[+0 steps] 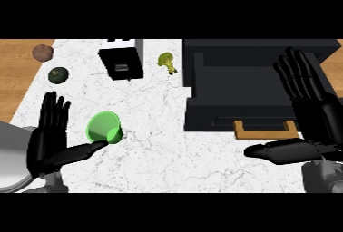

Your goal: Pick up the cup, place it into the drawer and close the drawer

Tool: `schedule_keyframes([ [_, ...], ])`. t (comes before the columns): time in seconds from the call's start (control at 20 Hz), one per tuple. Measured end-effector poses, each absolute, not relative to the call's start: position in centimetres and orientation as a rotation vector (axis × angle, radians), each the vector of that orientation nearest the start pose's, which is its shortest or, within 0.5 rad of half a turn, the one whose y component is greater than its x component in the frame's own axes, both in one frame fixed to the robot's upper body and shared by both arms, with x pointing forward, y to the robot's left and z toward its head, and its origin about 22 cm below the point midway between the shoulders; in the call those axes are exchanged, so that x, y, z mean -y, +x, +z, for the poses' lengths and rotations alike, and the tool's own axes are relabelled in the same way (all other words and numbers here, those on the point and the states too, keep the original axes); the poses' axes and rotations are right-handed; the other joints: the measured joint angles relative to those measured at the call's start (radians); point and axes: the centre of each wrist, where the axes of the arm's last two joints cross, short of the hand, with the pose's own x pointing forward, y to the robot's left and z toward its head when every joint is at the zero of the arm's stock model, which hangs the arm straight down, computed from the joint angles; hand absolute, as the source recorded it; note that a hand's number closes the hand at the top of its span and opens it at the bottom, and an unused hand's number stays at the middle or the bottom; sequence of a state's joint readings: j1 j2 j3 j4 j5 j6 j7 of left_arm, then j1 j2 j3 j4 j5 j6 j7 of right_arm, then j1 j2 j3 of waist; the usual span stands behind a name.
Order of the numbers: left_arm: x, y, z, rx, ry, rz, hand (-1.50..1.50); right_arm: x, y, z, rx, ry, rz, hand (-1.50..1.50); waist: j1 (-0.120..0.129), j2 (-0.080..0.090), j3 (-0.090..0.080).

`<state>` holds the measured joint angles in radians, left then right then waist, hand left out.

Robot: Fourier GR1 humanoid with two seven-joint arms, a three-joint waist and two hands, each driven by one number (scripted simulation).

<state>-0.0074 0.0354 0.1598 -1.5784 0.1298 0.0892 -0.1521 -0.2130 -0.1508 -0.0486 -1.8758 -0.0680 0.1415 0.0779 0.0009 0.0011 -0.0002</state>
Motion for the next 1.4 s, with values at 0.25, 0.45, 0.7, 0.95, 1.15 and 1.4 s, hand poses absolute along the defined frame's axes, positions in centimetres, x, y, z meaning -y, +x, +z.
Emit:
schedule_keyframes([
  [0.25,-28.7,23.8,-3.0,1.683,0.184,0.271,-1.50,24.5,26.7,13.0,1.997,0.059,0.261,-1.50,-0.001,0.000,0.000],
  [0.45,-29.5,23.5,-5.8,1.647,0.194,0.280,-1.50,24.5,26.3,13.5,2.005,0.053,0.255,-1.50,-0.002,-0.001,0.000],
  [0.7,-30.4,23.6,-8.8,1.619,0.217,0.283,-1.50,24.9,26.5,14.1,2.004,0.052,0.254,-1.50,-0.003,0.000,0.000],
  [0.95,-31.0,23.9,-11.5,1.606,0.233,0.282,-1.50,25.6,26.4,14.1,2.001,0.054,0.257,-1.50,-0.004,0.000,0.000],
  [1.15,-31.3,24.0,-13.5,1.612,0.235,0.284,-1.50,25.6,26.9,14.4,2.000,0.054,0.258,-1.50,-0.006,0.001,-0.001],
  [1.4,-31.6,23.4,-15.3,1.645,0.238,0.296,-1.50,25.8,26.9,13.9,1.998,0.058,0.260,-1.50,-0.009,0.002,-0.001],
])
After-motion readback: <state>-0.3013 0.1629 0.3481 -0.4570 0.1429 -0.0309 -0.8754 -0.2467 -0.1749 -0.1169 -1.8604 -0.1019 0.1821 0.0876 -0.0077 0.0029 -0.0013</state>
